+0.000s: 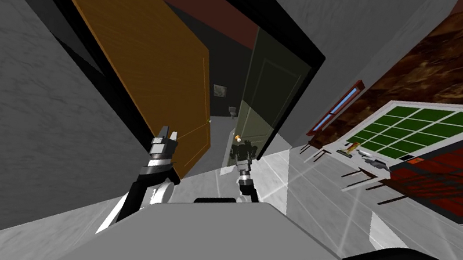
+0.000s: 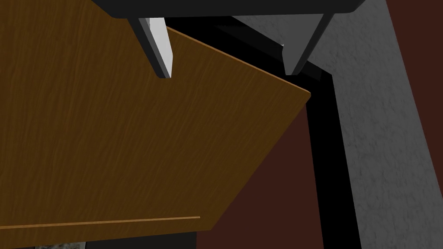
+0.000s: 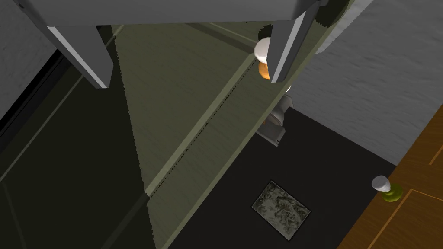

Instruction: Push the door open

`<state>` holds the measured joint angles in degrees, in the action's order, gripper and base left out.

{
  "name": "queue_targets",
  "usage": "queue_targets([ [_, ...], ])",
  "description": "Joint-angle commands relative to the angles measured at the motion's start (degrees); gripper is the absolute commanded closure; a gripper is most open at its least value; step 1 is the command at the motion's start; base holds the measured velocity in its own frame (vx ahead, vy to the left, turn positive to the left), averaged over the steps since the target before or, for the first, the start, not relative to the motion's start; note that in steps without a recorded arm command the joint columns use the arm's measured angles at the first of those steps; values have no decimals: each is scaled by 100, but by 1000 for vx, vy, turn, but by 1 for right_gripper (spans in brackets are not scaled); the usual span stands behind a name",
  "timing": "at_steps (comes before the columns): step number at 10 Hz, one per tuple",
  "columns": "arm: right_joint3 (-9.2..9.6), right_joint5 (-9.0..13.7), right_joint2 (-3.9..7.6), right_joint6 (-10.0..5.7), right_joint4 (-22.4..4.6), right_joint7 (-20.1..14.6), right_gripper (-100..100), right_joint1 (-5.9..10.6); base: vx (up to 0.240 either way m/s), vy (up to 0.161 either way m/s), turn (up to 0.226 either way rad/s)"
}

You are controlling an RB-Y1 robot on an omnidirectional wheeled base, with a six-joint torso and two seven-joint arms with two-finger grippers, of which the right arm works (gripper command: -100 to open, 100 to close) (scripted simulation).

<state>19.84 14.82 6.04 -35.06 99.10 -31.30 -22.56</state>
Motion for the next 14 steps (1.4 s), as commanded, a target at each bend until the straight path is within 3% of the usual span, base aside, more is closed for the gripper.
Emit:
queue_targets([
  [1, 97, 129, 31, -103, -218, -173, -100, 68, 87, -74, 61],
  [14, 1049, 1233, 204, -812, -1839, -1523, -100, 474, 99, -92, 66],
])
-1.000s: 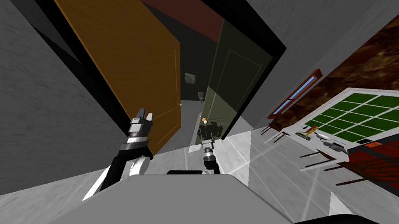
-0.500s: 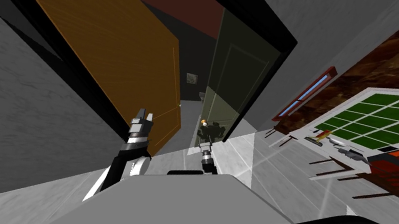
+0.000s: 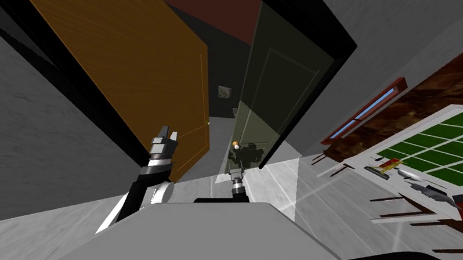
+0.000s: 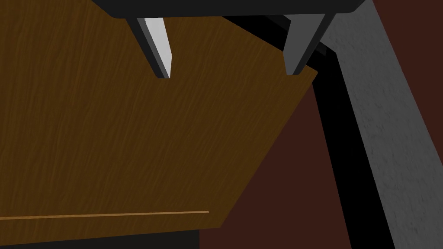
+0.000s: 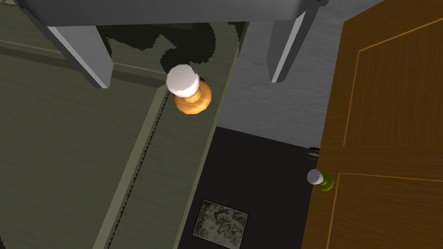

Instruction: Push the door open

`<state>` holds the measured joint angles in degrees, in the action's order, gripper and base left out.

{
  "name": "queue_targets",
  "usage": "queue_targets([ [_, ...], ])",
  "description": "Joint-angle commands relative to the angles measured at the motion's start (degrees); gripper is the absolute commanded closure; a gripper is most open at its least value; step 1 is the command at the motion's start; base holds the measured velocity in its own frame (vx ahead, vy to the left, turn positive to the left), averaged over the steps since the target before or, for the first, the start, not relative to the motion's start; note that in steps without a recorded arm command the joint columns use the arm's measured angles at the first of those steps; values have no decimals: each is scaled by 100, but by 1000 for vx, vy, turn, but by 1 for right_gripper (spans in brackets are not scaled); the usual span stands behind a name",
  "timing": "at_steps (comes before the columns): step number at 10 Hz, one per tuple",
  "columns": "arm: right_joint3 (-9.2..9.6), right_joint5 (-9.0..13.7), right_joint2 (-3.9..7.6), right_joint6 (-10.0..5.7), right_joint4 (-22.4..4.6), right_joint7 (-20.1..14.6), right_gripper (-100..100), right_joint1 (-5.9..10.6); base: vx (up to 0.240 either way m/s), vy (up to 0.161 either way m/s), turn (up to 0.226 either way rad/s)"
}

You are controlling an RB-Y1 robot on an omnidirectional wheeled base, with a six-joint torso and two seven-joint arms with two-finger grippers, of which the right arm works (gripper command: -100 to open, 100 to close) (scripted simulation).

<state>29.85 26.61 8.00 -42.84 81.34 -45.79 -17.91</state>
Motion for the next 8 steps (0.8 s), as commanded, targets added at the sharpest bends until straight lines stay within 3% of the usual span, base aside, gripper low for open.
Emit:
queue_targets([
  [1, 108, 123, 17, -78, -164, -158, -100, 35, 105, -105, 38],
  [8, 631, 729, 85, -467, -1054, -899, -100, 258, 107, -101, 65],
])
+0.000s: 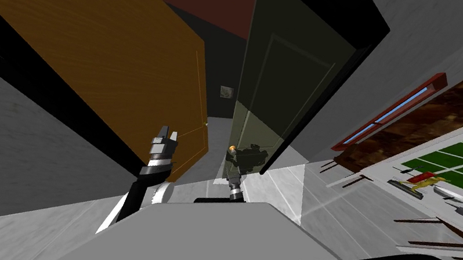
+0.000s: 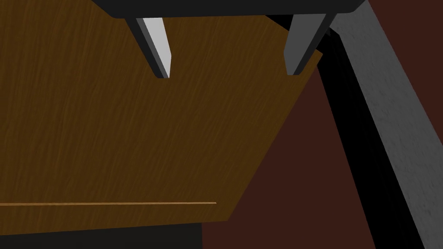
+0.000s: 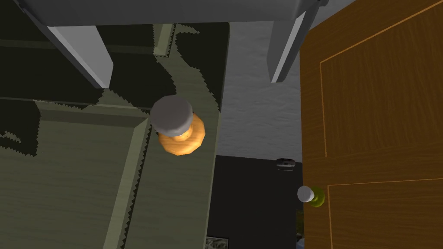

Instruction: Push the door open

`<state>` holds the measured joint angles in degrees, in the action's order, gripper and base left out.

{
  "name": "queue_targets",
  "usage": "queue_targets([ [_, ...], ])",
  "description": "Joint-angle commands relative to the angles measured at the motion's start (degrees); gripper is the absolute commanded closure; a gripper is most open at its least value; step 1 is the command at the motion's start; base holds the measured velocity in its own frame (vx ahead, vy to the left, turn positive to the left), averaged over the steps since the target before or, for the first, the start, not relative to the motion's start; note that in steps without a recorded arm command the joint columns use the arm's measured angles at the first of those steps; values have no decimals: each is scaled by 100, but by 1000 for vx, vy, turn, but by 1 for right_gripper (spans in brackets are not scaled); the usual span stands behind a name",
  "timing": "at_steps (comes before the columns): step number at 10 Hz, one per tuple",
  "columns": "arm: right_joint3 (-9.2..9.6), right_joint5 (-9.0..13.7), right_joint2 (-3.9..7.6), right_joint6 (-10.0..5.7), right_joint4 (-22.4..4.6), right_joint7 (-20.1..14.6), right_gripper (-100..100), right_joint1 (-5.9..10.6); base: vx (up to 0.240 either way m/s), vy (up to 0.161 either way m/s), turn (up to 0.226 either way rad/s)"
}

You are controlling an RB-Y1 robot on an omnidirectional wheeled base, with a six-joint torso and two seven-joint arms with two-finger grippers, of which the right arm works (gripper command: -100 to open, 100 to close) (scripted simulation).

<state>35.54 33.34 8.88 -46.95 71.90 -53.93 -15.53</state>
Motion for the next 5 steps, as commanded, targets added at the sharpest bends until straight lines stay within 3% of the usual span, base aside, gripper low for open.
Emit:
queue_targets([
  [1, 108, 110, 2, -91, -189, -151, -100, 40, 107, -98, 56],
  [5, 392, 438, 32, -303, -672, -553, -100, 161, 92, -111, 61],
])
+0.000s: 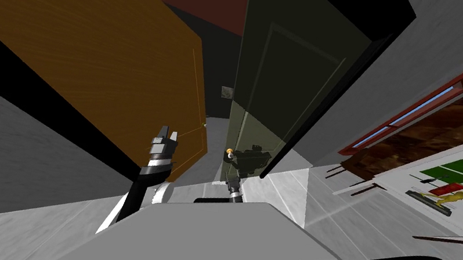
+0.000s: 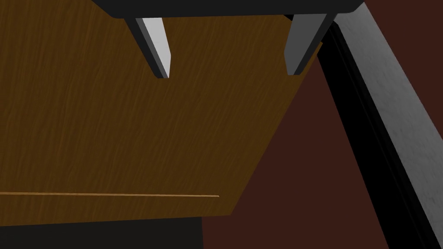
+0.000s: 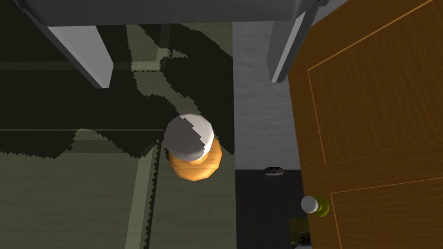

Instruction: Push the door open

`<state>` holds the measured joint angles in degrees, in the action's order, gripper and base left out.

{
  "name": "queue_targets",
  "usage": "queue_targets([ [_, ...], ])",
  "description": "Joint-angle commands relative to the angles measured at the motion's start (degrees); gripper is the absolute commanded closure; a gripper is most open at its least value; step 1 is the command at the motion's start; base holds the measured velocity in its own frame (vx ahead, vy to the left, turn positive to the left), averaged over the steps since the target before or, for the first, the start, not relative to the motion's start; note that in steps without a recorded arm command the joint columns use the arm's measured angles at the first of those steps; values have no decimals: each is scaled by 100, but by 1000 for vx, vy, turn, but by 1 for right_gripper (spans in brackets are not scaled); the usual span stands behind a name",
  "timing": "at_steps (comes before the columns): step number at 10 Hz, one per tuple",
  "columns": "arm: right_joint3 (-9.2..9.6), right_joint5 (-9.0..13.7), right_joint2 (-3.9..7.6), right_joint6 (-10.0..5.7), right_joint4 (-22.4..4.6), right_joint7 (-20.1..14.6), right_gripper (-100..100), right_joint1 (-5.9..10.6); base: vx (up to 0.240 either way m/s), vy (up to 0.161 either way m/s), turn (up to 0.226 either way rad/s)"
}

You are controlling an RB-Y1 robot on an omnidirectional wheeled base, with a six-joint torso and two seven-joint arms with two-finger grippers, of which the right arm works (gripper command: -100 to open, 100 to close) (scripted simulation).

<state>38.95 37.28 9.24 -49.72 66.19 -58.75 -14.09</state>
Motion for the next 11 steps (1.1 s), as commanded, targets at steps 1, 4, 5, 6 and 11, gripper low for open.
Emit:
queue_targets([
  [1, 101, 104, 0, -63, -189, -144, -100, 38, 91, -84, 40],
  [4, 126, 201, 14, -126, -267, -234, -100, 130, 79, -66, 36],
  [5, 112, 212, 20, -179, -339, -288, -100, 155, 124, 40, 35],
  [6, 107, 214, 21, -192, -359, -299, -100, 160, 176, 39, 33],
  [11, 54, 230, 34, -339, -583, -432, -100, 223, 196, 33, 35],
])
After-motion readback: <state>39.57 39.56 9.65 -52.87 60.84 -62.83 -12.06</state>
